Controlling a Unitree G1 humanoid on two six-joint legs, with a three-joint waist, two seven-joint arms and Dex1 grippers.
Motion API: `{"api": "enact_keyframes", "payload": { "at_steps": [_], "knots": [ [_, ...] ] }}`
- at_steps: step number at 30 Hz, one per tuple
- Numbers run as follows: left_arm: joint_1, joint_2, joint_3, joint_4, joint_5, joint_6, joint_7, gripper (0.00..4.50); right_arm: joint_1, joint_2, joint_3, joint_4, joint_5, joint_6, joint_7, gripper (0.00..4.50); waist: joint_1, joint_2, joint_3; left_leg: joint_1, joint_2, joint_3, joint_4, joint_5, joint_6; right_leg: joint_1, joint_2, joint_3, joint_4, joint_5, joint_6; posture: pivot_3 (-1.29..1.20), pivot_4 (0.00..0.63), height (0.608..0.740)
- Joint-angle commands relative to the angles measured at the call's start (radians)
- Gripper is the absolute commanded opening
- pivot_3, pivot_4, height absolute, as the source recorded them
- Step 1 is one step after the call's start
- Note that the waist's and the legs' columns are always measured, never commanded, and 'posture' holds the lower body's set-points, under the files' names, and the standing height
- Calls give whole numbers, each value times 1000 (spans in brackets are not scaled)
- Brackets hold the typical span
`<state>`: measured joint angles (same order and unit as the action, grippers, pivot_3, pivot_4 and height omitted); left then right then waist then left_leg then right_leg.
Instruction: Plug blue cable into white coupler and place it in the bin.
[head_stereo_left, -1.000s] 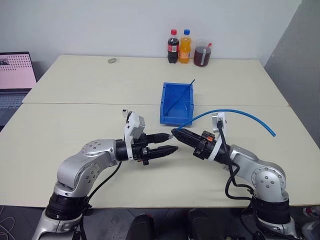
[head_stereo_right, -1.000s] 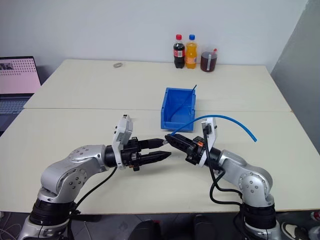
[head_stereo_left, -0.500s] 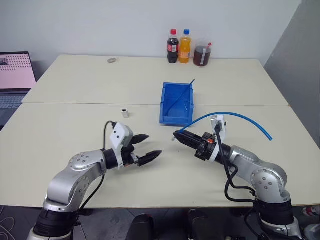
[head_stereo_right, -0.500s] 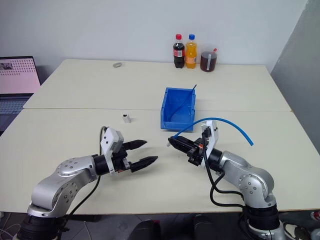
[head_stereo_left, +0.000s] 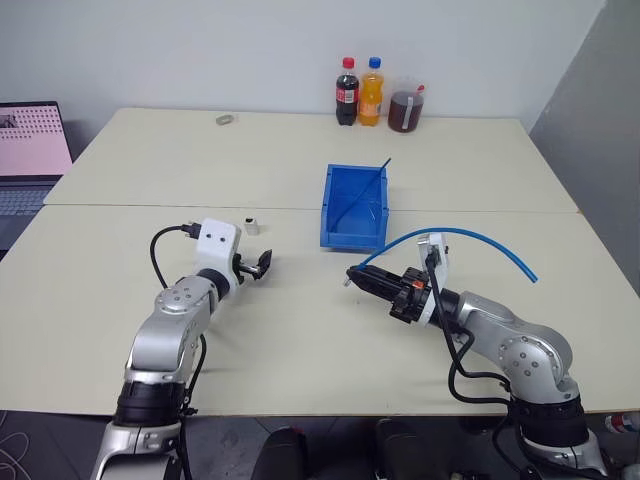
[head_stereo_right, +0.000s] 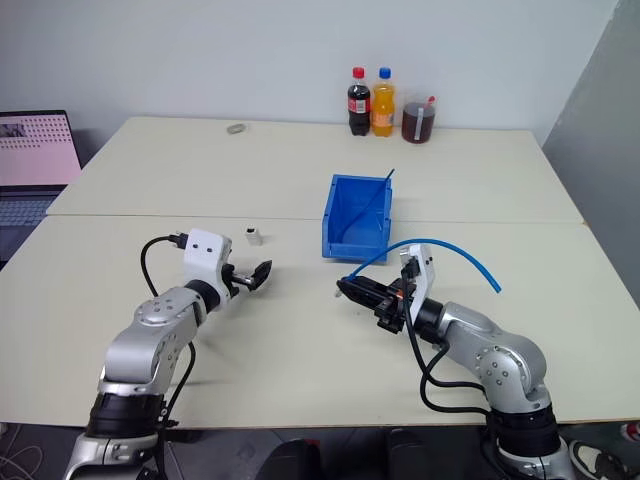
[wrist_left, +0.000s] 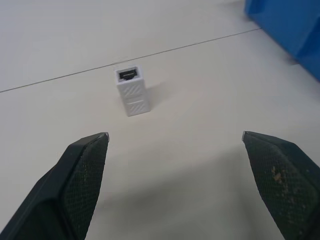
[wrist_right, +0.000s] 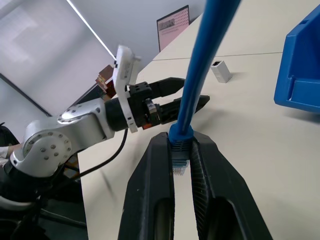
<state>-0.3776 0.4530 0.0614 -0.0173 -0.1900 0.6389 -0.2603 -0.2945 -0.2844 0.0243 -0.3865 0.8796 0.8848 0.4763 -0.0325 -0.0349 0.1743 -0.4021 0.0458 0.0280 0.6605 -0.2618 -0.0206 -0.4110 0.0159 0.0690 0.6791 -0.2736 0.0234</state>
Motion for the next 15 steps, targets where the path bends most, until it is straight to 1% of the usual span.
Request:
{"api": "enact_keyframes", "payload": {
  "at_steps": [1, 6, 12, 15],
  "knots": [
    [-76, -5, -4, 80, 38, 6, 21, 4500, -17, -4, -3, -24, -2, -17, 11, 154, 0, 0, 0, 0, 0, 0, 0, 0, 0, 0, 0, 0, 0, 0, 0, 0, 150, 740],
    [-145, -43, 18, 193, 43, 11, 52, 4500, -12, -4, -5, -34, -4, -17, 4, 154, 1, 0, 0, 0, 0, 1, 0, 0, 0, 0, -1, -1, 0, 0, 0, 0, 150, 740],
    [-220, -57, 24, 303, 48, -17, 52, 4500, -11, -5, -5, -40, -3, -17, 0, 154, 1, 0, 0, 0, 0, 1, 0, 0, 0, 0, -1, -1, 0, 0, 0, 0, 150, 740],
    [-282, -63, 29, 389, 52, -44, 54, 4500, -12, -3, -4, -40, -4, -18, -1, 154, 1, 0, 0, 0, 0, 0, 0, 0, 0, 0, -1, -1, 0, 0, 0, 0, 150, 740]
  ]
}}
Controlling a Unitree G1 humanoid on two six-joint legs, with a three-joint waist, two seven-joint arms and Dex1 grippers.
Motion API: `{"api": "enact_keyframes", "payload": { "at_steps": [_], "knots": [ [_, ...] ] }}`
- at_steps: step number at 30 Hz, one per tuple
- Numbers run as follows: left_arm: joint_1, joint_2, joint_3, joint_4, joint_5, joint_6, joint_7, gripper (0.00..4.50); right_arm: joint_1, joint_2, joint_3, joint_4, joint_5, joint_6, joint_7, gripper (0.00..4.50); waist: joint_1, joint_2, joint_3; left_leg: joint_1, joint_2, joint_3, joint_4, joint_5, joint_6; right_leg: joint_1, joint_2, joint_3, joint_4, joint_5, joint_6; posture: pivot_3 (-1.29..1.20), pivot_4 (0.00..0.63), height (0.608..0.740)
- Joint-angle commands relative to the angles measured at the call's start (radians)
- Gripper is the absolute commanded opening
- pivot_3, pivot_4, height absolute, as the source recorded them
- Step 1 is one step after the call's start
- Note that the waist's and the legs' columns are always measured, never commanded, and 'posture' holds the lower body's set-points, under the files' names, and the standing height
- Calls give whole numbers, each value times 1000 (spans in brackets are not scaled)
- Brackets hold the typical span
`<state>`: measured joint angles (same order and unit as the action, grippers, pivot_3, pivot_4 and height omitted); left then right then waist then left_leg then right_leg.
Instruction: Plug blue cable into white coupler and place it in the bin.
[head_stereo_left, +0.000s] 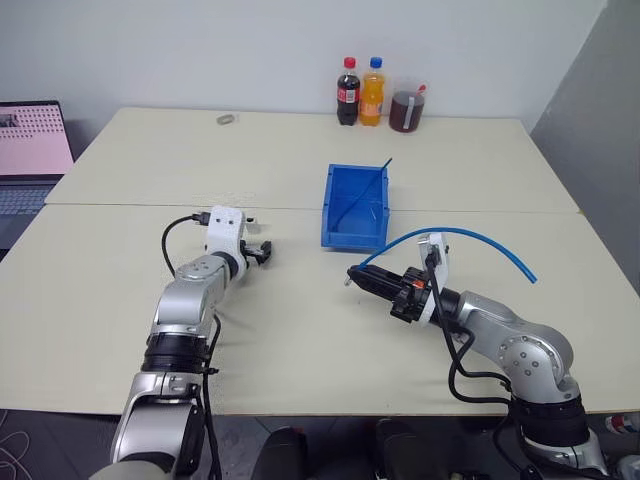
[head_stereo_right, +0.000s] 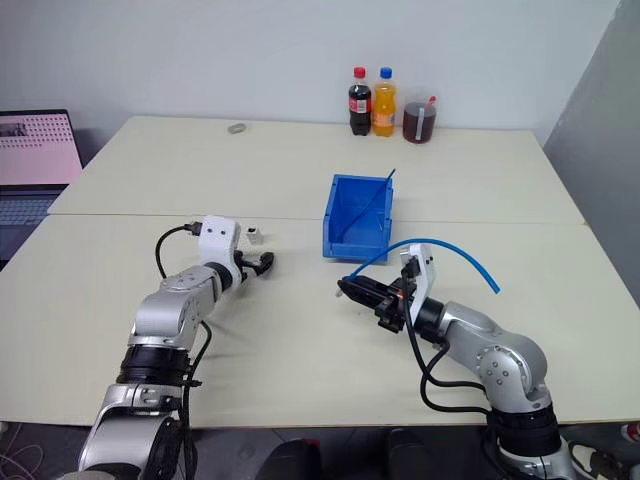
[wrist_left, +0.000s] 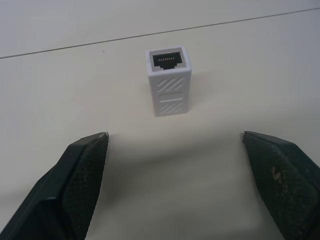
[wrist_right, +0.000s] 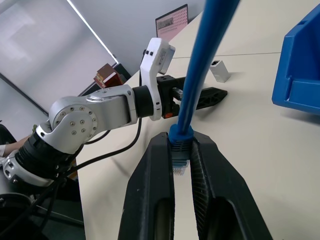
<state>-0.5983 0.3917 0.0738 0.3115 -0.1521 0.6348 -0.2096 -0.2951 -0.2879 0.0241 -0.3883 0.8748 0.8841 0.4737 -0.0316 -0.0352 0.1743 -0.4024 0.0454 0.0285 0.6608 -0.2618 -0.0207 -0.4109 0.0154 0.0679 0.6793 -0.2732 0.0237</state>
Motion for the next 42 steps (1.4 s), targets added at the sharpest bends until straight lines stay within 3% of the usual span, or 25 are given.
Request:
{"api": "enact_keyframes", "payload": {
  "at_steps": [1, 13, 29, 36, 42],
  "knots": [
    [-80, -4, 18, 89, 15, -50, 3, 4500, -12, 1, -4, -39, 1, -18, 2, 154, 0, 0, 0, 0, 0, 0, 0, 0, 0, 0, 0, -1, 0, 0, 0, 0, 150, 740],
    [-217, -26, 21, 336, 27, -169, -7, 4500, -6, 2, -2, -51, 3, -15, -7, 154, 1, 0, 0, 0, 0, 0, 0, 0, 0, 0, 0, -2, 0, 0, 0, 0, 150, 740],
    [-204, -37, 11, 378, 56, -229, 7, 832, 9, -3, -1, -60, 0, -18, -18, 154, 0, 0, 0, 0, 0, 0, 0, 0, 0, 0, 0, -2, 0, 1, 0, 0, 150, 740],
    [-115, -9, -45, 258, 80, -248, -102, 809, 19, -12, -15, -73, 1, -26, -22, 154, -1, 0, 0, 0, 0, 1, 0, 0, 0, 0, 0, -2, 1, 1, -1, 0, 150, 740],
    [70, 95, -156, -119, -8, -177, -450, 809, 61, -42, -55, -134, 19, -52, -5, 154, -1, 0, 0, 0, 0, 1, 0, 0, -1, 0, -1, -1, 0, 3, -4, 0, 150, 740]
  ]
}}
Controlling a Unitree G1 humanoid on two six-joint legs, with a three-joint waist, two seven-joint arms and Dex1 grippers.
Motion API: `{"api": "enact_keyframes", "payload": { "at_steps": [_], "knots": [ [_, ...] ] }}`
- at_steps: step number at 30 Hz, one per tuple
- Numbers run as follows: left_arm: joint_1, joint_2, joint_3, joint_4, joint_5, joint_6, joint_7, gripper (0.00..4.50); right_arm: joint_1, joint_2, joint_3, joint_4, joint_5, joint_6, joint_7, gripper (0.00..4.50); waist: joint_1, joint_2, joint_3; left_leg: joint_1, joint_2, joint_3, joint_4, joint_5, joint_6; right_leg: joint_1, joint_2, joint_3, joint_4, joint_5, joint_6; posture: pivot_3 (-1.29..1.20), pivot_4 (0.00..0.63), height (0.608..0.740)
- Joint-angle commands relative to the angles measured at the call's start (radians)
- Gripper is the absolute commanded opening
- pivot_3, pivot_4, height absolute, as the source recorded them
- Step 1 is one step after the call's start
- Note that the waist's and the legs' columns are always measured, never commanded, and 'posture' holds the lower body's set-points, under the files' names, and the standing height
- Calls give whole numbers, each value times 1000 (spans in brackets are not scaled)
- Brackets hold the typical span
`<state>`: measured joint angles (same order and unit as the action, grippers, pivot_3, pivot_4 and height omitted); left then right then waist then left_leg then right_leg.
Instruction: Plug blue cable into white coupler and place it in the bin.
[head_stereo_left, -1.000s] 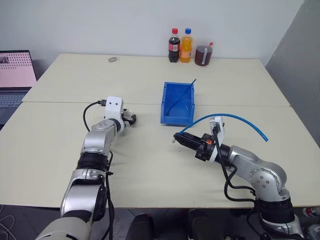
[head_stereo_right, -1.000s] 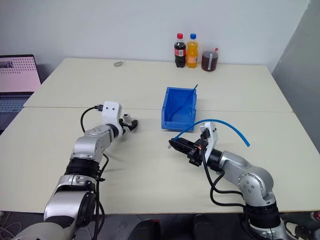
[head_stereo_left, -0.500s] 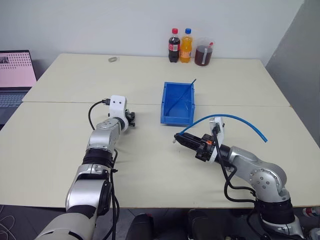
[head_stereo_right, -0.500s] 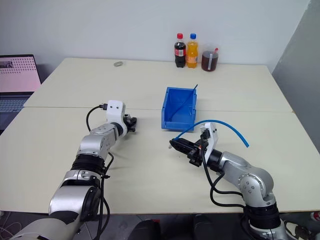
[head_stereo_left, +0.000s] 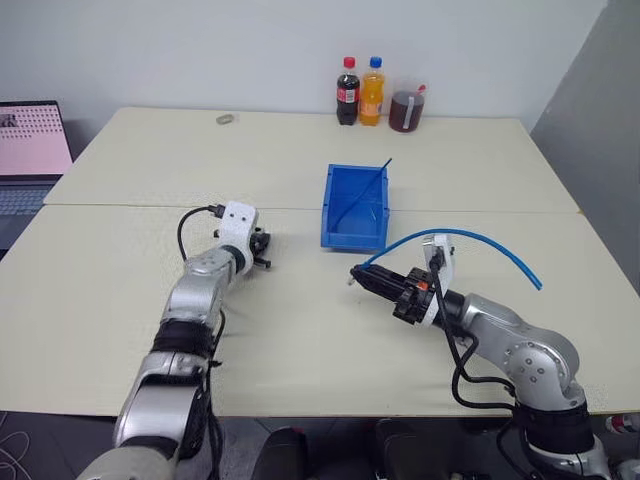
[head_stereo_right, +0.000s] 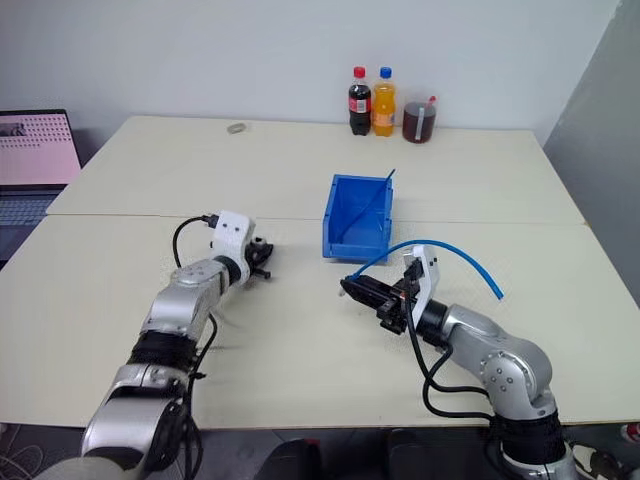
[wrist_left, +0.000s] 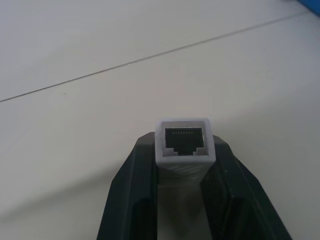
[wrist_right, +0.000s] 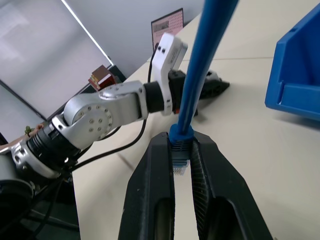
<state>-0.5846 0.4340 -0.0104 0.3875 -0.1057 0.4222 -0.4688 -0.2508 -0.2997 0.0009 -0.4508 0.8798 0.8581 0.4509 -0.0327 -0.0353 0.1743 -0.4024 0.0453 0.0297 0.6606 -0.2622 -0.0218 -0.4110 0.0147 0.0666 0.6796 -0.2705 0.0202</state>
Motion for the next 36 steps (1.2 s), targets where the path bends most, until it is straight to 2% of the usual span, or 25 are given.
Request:
{"api": "enact_keyframes", "payload": {
  "at_steps": [1, 5, 9, 17, 28, 36],
  "knots": [
    [83, 84, -106, -261, -63, 31, -264, 809, 33, -51, -25, -87, 4, -26, 31, 154, 0, 0, 0, 0, 0, 0, 0, 0, 0, 0, 0, 0, 0, 0, 0, 0, 150, 740],
    [128, 186, -216, -411, -80, -17, -504, 809, 77, -125, 29, -127, -57, -52, 80, 154, 3, 0, 0, 0, 0, -1, 0, 0, 0, 0, 0, 0, -1, -1, 0, 0, 150, 740],
    [101, 249, -322, -417, -11, -120, -650, 809, 102, -178, 96, -151, -136, -100, 127, 154, 1, 0, 0, 1, 0, -1, 0, 0, 0, 1, 1, 2, -1, -3, 4, 0, 150, 740],
    [38, 206, -428, -270, 89, -211, -719, 809, 91, -170, 205, -116, -279, -207, 157, 154, 1, 0, 0, 1, 0, 0, 1, 0, 0, 1, 2, 1, 0, -4, 4, 0, 150, 740],
    [17, 178, -444, -222, 114, -253, -774, 809, -93, -42, 365, 171, -501, -401, 223, 154, 5, 0, -1, 2, 0, -1, 2, 0, 1, 2, 2, 0, 0, -4, 4, 0, 150, 740],
    [8, 183, -439, -195, 118, -274, -799, 809, -147, 18, 396, 329, -602, -528, 269, 154, 4, 0, -1, 2, 0, -1, 2, 0, 1, 2, 2, 0, 0, -3, 3, 0, 150, 740]
  ]
}}
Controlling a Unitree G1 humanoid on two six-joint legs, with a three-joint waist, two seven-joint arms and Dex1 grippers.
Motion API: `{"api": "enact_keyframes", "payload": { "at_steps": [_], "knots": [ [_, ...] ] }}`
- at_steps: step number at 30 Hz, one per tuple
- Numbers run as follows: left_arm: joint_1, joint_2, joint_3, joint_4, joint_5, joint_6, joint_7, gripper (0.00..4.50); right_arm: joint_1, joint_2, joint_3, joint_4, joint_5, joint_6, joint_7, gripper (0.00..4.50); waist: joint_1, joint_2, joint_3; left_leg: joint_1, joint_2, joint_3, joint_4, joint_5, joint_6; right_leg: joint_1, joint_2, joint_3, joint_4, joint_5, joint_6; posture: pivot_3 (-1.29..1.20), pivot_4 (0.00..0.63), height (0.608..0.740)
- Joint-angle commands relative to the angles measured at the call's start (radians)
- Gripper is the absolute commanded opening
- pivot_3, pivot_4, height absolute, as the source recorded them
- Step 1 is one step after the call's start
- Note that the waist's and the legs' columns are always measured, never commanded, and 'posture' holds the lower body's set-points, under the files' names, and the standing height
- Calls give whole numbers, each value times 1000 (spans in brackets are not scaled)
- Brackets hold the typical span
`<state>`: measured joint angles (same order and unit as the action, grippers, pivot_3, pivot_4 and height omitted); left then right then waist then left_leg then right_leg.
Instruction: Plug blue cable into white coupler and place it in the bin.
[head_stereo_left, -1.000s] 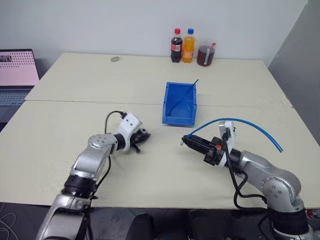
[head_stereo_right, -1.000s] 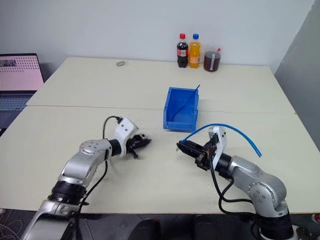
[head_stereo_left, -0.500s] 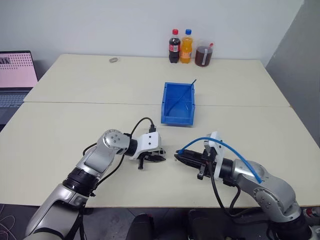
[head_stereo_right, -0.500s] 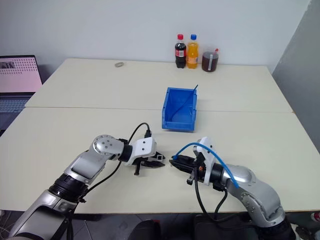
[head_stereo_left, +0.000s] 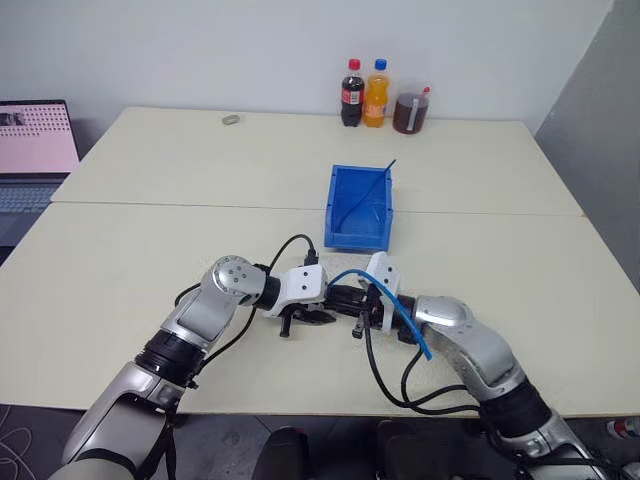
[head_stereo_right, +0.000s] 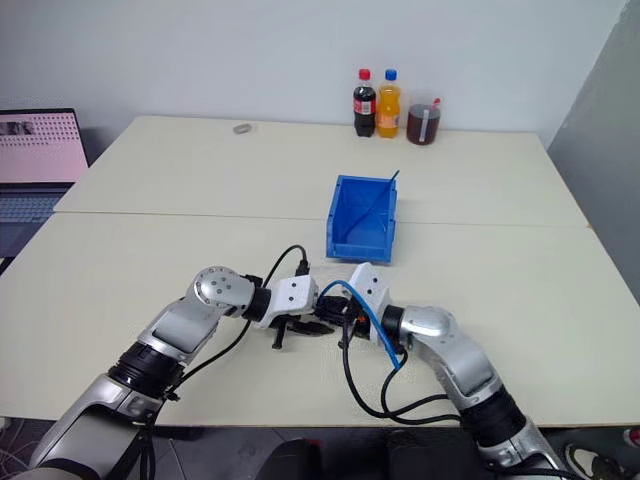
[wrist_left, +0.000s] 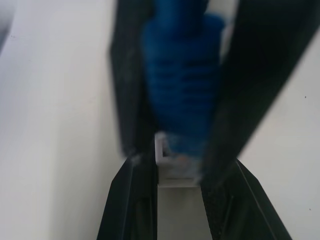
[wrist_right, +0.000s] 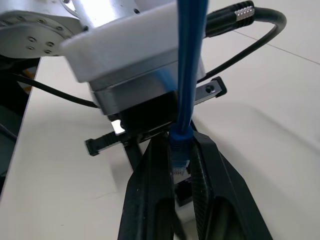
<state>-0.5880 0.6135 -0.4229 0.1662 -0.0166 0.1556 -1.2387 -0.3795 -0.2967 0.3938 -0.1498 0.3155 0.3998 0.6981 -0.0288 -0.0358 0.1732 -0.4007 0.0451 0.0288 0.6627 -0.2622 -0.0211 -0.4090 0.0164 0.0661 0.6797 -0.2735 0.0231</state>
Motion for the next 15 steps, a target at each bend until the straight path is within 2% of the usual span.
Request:
{"api": "enact_keyframes", "payload": {
  "at_steps": [1, 15],
  "knots": [
    [10, 5, -26, 29, 30, -11, -31, 809, -17, 12, 4, 46, -54, -91, 29, 154, 0, 0, 0, 0, 0, 0, 0, 0, 0, 0, 0, 0, 0, 0, 0, 0, 150, 740],
    [11, 22, -15, 87, 38, -66, -52, 809, -10, 15, -77, 23, -19, -115, 80, 154, -2, 0, 0, 1, 0, 0, 0, 0, 0, 0, 0, 0, 1, 0, 0, 0, 150, 740]
  ]
}}
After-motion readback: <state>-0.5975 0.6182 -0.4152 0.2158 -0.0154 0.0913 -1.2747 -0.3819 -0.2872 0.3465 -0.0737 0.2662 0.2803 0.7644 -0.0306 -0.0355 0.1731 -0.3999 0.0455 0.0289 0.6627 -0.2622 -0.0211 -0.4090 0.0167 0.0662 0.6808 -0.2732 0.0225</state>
